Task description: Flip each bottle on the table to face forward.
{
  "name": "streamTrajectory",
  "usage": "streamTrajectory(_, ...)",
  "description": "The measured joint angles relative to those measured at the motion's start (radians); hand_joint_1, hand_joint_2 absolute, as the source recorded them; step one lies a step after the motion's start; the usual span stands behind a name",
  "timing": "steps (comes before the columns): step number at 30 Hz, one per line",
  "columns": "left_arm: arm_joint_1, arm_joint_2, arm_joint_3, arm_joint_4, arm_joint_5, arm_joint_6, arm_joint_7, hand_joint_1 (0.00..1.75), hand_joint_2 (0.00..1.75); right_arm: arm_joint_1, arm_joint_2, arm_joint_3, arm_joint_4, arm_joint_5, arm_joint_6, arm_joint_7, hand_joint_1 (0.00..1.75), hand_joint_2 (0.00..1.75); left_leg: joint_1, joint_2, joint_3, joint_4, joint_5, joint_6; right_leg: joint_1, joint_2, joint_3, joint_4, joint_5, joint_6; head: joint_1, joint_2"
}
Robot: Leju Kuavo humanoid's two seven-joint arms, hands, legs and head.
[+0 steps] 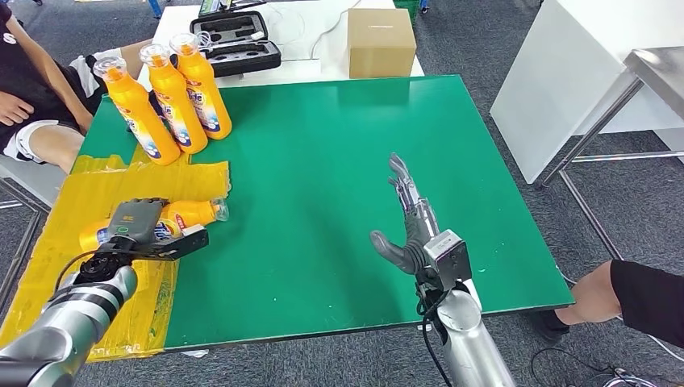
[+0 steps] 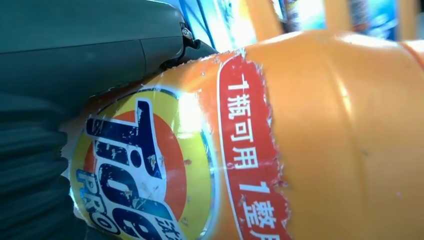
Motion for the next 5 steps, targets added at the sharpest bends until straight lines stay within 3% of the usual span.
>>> streamTrajectory(3,0.006,-0.028,0.052,-0.001,0.081,-0.017,-0.098,0.12,1.75,-0.004,0.0,0.0,0.008,0.001,-0.001,0.002,0.0,1.75,0.0,0.0,0.001,0.0,0.0,0.0,0.0,0.0,0.001,0.0,0.0,0.0,0.0,0.0)
streamTrajectory(5,0.006,-0.04,0.076,-0.001,0.109,-0.024,-0.14,0.0,1.75,-0.006,0.001,-0.001,0.012,0.002,-0.002,0.003,0.0,1.75,0.0,-0.001,0.001,0.0,0.0,0.0,0.0,0.0,0.002,0.0,0.0,0.0,0.0,0.0)
